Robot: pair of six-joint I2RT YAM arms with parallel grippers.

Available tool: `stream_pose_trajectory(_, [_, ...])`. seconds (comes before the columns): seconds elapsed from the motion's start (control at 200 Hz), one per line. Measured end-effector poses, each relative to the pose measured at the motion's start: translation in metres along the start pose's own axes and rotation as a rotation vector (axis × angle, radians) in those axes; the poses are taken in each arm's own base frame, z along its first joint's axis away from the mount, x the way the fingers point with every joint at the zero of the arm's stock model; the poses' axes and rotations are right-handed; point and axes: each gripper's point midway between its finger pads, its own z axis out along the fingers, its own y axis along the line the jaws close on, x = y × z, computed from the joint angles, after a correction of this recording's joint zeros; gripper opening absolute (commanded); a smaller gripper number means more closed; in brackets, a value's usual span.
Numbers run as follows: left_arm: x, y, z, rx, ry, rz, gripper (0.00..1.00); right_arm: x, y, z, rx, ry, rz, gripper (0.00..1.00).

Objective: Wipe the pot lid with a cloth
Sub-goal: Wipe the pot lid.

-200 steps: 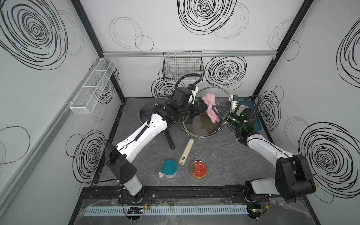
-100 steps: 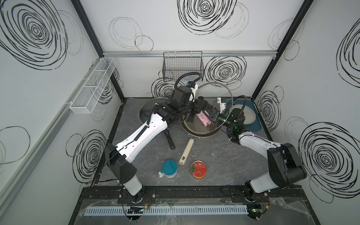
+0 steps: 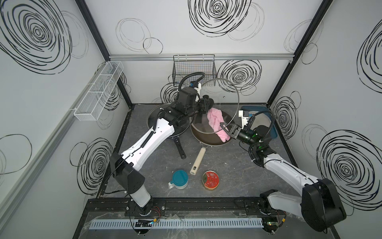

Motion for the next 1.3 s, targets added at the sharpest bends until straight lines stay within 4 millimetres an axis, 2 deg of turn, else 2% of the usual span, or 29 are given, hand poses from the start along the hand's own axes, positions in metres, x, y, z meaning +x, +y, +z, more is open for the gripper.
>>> stream_pose_trajectory(0.13, [0.0,0.007,0.002,-0.012,-0.001,-0.006,0.0,-0.016,0.0,-0.015,0.039,-0.045,-0.008,0.0])
stream_pose_trajectory(0.3, [0.016,0.011,0.006,-0.013,0.042,-0.008,0.0,-0.037,-0.025,-0.026,0.12,-0.083,-0.002,0.0])
stream_pose_trajectory(0.475, [0.031,0.004,0.008,0.003,0.089,0.0,0.0,-0.066,-0.037,-0.013,0.134,-0.093,-0.018,0.0])
stream_pose_trajectory(0.675, [0.039,-0.01,0.007,0.038,0.109,0.008,0.0,-0.08,-0.04,0.009,0.103,-0.071,-0.027,0.0])
stream_pose_trajectory(0.81, [0.041,-0.014,0.006,0.047,0.113,0.011,0.0,-0.073,-0.044,0.025,0.086,-0.039,-0.015,0.0])
stream_pose_trajectory(1.031, [0.04,-0.015,0.006,0.047,0.109,0.012,0.0,-0.045,-0.045,0.047,0.059,0.034,0.019,0.0])
stream_pose_trajectory(1.151, [0.034,-0.016,0.004,0.046,0.095,0.013,0.0,-0.037,-0.042,0.049,0.044,0.041,0.024,0.0])
stream_pose_trajectory(1.301, [0.026,-0.014,0.003,0.041,0.076,0.01,0.0,-0.021,-0.044,0.035,0.061,0.046,0.044,0.0])
